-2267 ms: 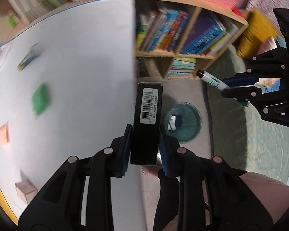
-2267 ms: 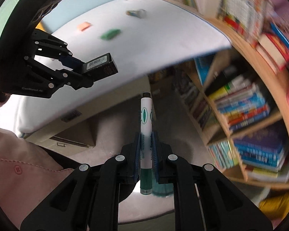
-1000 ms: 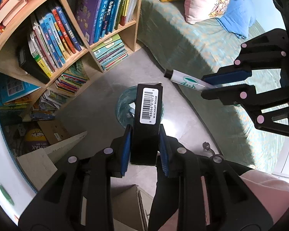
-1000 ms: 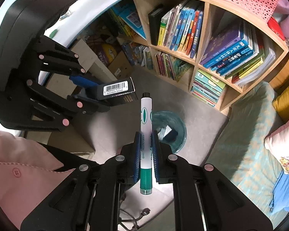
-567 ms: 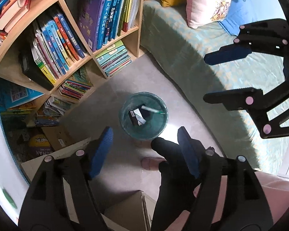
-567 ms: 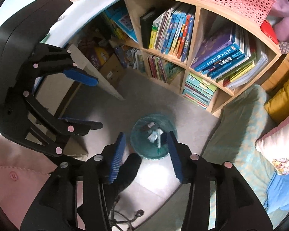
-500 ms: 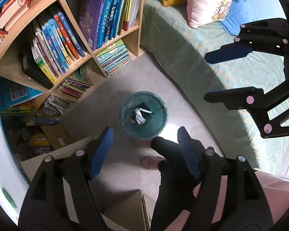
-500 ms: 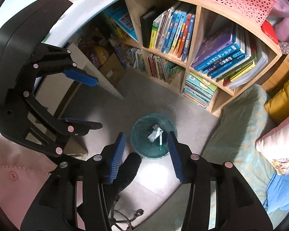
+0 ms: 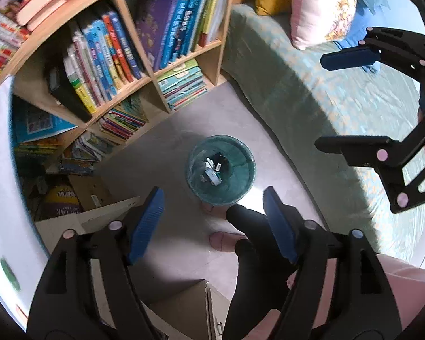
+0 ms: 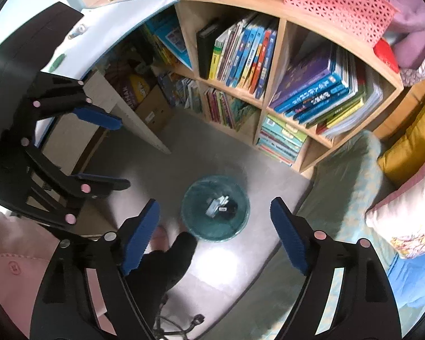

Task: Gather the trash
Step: 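Move both open tools back over the table, then grasp the white-red box with the left tool while the right tool grasps the green bag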

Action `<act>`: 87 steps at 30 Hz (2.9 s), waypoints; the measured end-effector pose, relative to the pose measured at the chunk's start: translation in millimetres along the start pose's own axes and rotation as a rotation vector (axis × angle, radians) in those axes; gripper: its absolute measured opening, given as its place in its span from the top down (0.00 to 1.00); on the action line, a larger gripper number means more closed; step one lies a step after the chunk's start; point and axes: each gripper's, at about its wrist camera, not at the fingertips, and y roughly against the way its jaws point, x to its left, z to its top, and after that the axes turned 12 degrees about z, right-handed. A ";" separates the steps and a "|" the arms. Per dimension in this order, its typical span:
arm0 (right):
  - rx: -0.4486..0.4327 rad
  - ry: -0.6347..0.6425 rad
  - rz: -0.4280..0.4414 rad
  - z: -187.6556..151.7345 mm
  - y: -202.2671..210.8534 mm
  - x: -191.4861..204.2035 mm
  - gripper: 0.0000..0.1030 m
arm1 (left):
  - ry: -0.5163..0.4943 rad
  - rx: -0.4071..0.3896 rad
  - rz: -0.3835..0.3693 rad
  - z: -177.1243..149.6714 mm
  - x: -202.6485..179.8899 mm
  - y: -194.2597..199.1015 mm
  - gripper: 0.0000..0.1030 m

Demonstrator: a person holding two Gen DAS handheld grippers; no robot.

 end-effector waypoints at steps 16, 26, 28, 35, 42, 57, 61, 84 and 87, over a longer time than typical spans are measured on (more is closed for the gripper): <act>0.015 0.245 0.109 73.6 -20.2 59.8 0.21 | 0.319 -0.004 0.122 -68.6 86.3 31.1 0.20; 0.042 0.455 0.174 120.5 -39.6 125.6 0.16 | 0.536 0.023 0.192 -122.3 140.3 40.2 0.18; 0.055 0.491 0.188 130.3 -45.5 138.0 0.15 | 0.578 0.026 0.200 -133.4 149.4 42.0 0.18; 0.082 0.598 0.237 160.1 -65.2 177.5 0.14 | 0.717 0.045 0.234 -175.3 179.4 48.1 0.17; 0.144 0.692 0.263 194.1 -94.7 222.7 0.14 | 0.868 0.072 0.272 -219.4 207.5 56.3 0.17; 0.235 0.872 0.288 246.0 -147.5 298.3 0.13 | 1.165 0.134 0.355 -301.5 255.2 67.8 0.14; 0.254 0.897 0.288 256.9 -159.0 310.1 0.13 | 1.201 0.142 0.370 -314.9 263.2 70.2 0.12; 0.328 0.964 0.299 287.3 -206.4 349.9 0.13 | 1.371 0.129 0.417 -362.1 299.6 91.1 0.11; 0.335 0.973 0.294 288.1 -212.4 354.0 0.13 | 1.390 0.147 0.410 -370.7 302.3 85.5 0.11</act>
